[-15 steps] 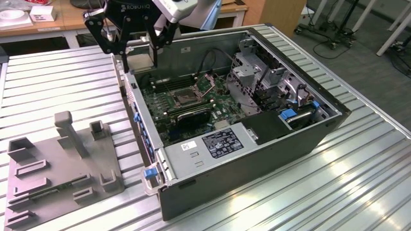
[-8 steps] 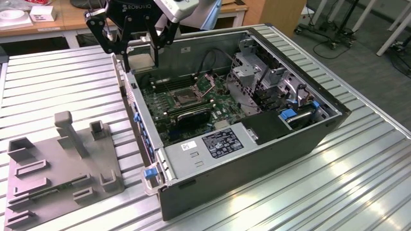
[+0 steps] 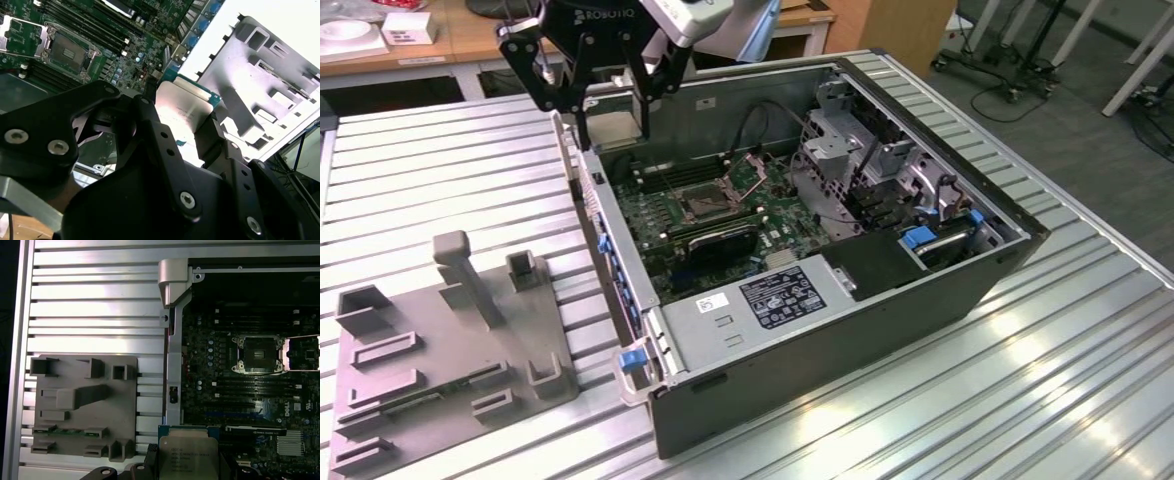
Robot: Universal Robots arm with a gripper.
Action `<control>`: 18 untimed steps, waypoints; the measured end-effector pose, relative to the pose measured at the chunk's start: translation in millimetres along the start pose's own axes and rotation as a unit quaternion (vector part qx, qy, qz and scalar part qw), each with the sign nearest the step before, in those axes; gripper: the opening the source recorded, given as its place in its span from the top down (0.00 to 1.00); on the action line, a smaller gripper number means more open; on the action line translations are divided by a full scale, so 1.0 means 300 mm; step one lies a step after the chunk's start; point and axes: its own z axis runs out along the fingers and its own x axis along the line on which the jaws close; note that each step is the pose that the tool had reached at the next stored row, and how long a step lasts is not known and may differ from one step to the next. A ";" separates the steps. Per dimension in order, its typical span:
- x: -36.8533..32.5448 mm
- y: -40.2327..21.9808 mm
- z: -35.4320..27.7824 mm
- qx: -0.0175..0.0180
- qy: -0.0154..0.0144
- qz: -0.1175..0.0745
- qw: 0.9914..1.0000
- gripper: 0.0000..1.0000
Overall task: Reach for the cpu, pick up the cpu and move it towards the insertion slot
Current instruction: 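Pick up the cpu and move it towards the insertion slot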
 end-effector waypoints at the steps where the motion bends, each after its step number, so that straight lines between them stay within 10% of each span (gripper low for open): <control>1: -0.002 0.000 0.000 0.000 0.000 0.000 1.000 0.45; 18: -0.091 0.011 0.005 0.000 0.000 0.000 1.000 0.45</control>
